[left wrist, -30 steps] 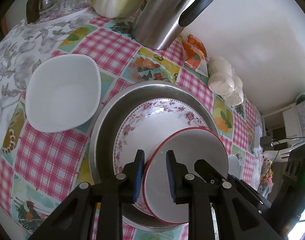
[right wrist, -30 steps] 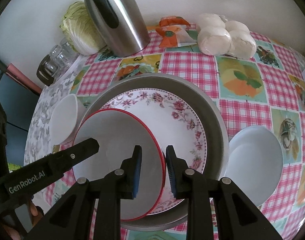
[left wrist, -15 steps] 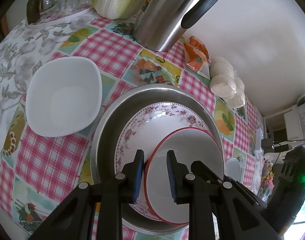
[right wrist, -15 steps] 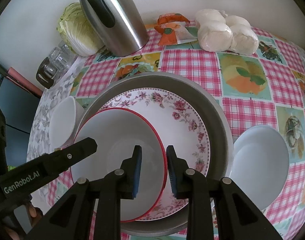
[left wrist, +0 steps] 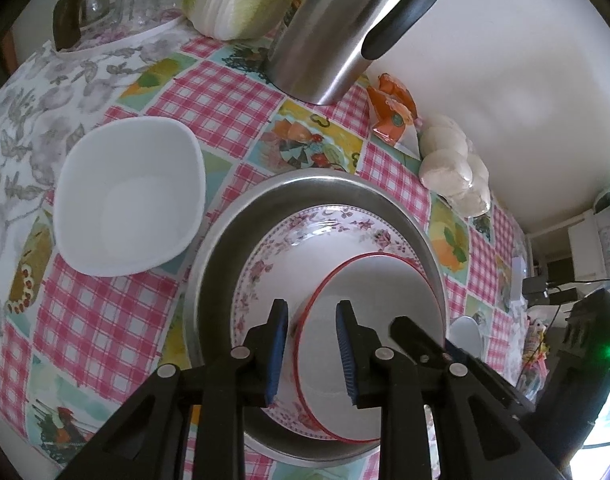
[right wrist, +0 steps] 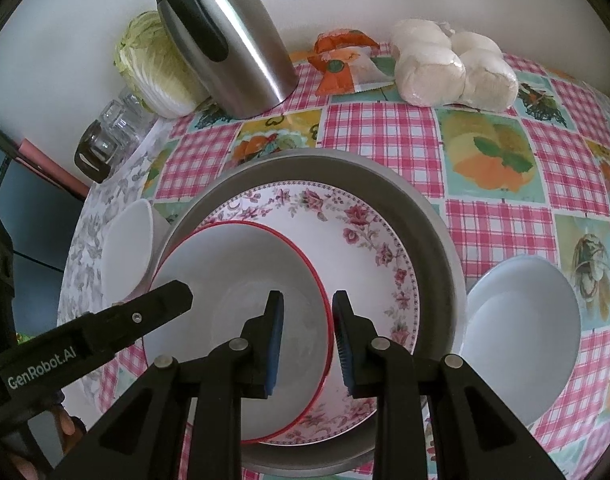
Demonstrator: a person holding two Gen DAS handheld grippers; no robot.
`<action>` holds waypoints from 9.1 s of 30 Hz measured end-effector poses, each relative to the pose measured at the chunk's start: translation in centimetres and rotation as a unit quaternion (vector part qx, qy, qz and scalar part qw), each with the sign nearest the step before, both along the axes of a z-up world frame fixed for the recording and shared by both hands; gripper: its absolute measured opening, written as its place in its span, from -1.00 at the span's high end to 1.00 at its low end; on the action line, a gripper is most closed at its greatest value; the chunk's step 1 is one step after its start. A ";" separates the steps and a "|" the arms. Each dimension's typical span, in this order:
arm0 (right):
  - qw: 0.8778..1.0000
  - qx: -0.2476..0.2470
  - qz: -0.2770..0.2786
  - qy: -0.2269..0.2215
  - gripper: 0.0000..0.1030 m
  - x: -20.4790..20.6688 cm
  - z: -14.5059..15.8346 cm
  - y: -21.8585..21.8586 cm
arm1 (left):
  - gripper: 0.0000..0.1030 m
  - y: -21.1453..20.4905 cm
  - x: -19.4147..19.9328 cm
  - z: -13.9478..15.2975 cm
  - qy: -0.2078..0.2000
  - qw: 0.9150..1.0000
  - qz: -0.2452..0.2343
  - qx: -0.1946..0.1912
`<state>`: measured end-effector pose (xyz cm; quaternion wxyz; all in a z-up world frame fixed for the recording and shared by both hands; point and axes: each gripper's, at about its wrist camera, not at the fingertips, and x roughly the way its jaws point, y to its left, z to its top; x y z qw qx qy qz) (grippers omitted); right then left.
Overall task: Organize plates and bowls
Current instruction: 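Lower the red-rimmed bowl onto the floral plate and open both tools, then withdraw both tools from the red-rimmed bowl, then move both tools toward the square white bowl, then close both tools on the rim of the square white bowl, then lift the square white bowl with both tools toward the basin, then lower the square white bowl into the red-rimmed bowl with both tools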
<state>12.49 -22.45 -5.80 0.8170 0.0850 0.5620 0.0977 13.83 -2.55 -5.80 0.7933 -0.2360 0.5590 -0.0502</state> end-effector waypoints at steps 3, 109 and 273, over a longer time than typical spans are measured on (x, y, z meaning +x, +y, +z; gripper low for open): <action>1.000 -0.004 -0.007 -0.005 0.47 -0.1 0.5 -0.5 | 0.46 0.1 -0.2 0.3 -0.001 1.000 0.003 0.016; 0.992 -0.080 0.040 -0.090 -0.63 0.2 7.7 13.4 | -1.00 20.1 -3.8 0.8 -0.057 0.966 0.251 0.037; 0.997 0.038 -0.009 -0.063 0.76 -4.5 5.3 2.0 | 0.57 -0.7 -2.0 5.9 -0.087 0.994 -0.023 0.069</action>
